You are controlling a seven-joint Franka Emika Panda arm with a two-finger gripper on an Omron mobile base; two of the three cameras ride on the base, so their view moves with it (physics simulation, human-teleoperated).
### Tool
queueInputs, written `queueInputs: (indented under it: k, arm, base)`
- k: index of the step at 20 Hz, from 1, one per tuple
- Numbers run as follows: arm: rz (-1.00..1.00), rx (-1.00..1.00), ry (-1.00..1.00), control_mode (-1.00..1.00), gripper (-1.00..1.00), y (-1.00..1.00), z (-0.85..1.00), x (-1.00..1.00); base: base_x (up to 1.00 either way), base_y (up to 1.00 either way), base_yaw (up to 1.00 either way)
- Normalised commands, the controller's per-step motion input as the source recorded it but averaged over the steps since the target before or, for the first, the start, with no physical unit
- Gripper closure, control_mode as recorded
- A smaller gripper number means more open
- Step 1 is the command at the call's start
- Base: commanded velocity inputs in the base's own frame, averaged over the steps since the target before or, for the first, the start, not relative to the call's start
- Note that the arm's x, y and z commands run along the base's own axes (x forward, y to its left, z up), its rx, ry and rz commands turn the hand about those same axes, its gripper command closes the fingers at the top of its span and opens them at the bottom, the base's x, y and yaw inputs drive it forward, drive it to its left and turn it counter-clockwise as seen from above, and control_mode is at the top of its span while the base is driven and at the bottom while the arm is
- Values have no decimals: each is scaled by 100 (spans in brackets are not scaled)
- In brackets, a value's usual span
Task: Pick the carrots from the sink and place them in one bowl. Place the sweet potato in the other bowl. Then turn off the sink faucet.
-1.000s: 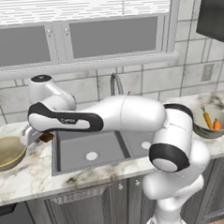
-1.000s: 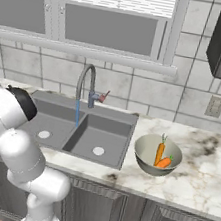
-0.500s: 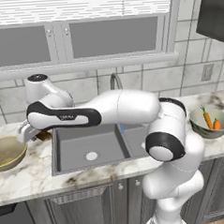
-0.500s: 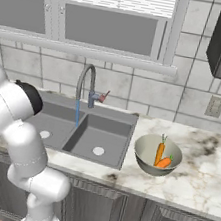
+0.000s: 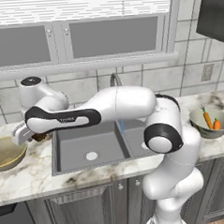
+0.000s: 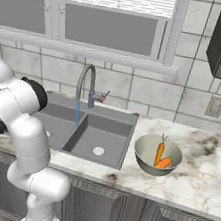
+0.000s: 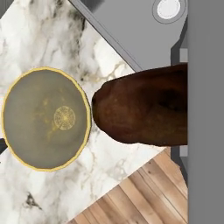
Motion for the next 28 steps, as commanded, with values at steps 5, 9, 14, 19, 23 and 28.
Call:
queueInputs:
  k: [5,9,14,19,23,28]
  arm:
    - [-5,-3,-3,-100,100,19,0,2]
    - [-6,-4,-7,-100,100,20,0,0]
    - [-7,-5,-13,-100,100,20,0,0]
    - [-9,-6,-14,-100,100,17,0,0]
    - [-9,-5,-14,-100,100,12,1,0]
    - [-11,-4,-16,-100,100,0,15,-1]
  base:
    - [0,0,0]
    - [0,0,0]
    - [0,0,0]
    - [0,0,0]
    - [0,0,0]
    - [0,0,0]
